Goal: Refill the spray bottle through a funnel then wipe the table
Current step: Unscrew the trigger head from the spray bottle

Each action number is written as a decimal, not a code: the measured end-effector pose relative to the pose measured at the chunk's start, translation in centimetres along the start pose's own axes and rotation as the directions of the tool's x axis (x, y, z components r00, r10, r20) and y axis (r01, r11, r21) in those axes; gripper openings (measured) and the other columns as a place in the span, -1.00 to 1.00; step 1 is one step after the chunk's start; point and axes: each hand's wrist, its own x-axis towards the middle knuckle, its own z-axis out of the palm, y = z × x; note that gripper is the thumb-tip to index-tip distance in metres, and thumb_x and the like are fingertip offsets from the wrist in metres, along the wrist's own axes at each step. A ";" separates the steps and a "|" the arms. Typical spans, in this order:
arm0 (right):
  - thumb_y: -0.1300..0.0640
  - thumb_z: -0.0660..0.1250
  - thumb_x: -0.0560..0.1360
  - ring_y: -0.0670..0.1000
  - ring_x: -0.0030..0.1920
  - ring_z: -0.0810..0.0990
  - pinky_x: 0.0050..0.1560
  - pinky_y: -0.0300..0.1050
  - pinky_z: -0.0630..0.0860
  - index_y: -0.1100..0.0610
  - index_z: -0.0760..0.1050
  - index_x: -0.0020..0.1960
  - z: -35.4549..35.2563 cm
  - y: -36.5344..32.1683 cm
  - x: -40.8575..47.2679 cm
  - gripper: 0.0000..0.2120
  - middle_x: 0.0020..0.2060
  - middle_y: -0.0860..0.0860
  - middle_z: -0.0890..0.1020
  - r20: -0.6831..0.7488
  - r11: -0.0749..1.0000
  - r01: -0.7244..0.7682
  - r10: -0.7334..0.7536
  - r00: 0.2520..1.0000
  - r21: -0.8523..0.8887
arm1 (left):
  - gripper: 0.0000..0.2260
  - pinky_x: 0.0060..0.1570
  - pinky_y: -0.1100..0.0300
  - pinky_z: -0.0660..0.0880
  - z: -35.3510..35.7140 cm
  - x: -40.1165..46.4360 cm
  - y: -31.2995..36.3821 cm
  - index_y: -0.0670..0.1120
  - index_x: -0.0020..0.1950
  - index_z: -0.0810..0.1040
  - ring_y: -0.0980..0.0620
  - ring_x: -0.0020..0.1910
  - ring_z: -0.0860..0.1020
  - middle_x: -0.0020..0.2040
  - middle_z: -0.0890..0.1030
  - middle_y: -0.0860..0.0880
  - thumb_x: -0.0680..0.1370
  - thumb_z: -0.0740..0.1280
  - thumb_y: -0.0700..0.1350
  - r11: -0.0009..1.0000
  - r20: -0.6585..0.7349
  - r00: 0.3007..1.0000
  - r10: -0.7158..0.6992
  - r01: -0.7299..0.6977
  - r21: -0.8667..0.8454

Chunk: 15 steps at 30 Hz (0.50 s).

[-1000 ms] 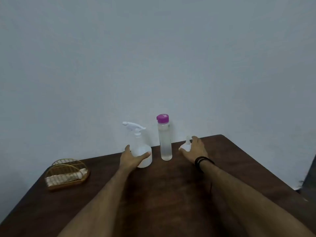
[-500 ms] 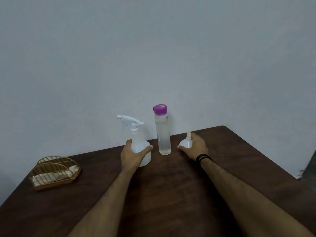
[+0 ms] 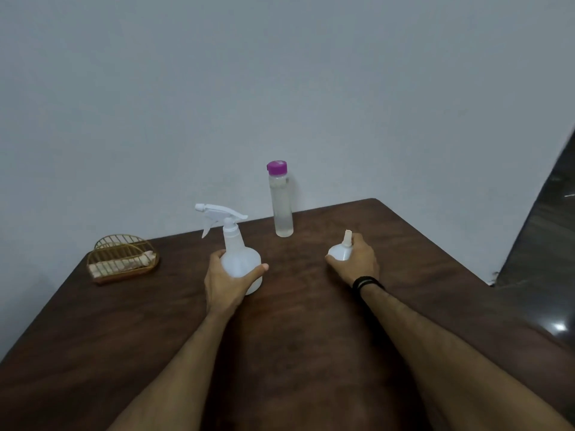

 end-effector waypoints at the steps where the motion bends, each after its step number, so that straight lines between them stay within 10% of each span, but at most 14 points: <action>1: -0.10 0.52 0.29 0.08 0.06 0.56 0.01 0.00 0.55 0.06 0.41 0.22 -0.6 0.3 -0.7 -0.41 0.02 0.00 0.57 -0.010 1.000 -0.009 0.009 1.000 -0.006 | -0.07 0.23 -0.03 0.48 -0.3 -0.9 -0.2 0.00 0.42 0.30 -0.03 0.25 0.45 0.29 0.46 0.00 0.18 0.62 0.26 1.000 0.001 1.000 0.007 -0.007 0.001; 10: -0.02 0.48 0.32 0.17 0.21 0.53 0.17 0.04 0.48 0.13 0.34 0.32 -4.8 2.0 -4.9 -0.35 0.15 0.09 0.55 -0.071 0.996 -0.083 0.082 0.994 -0.013 | -0.06 0.22 0.00 0.47 -2.3 -6.2 -0.3 0.02 0.40 0.29 -0.01 0.24 0.44 0.27 0.46 0.02 0.16 0.65 0.23 0.998 0.027 0.998 0.057 -0.058 0.030; 15: -0.14 0.50 0.34 0.22 0.50 0.19 0.46 0.18 0.16 0.22 0.23 0.45 -5.4 1.4 -6.6 -0.14 0.47 0.22 0.27 -0.304 0.973 0.110 -0.169 0.938 -0.201 | -0.04 0.23 -0.01 0.47 -2.6 -6.9 -0.2 0.02 0.42 0.27 -0.02 0.27 0.43 0.29 0.45 0.02 0.15 0.64 0.24 0.998 0.040 0.998 0.050 -0.051 0.029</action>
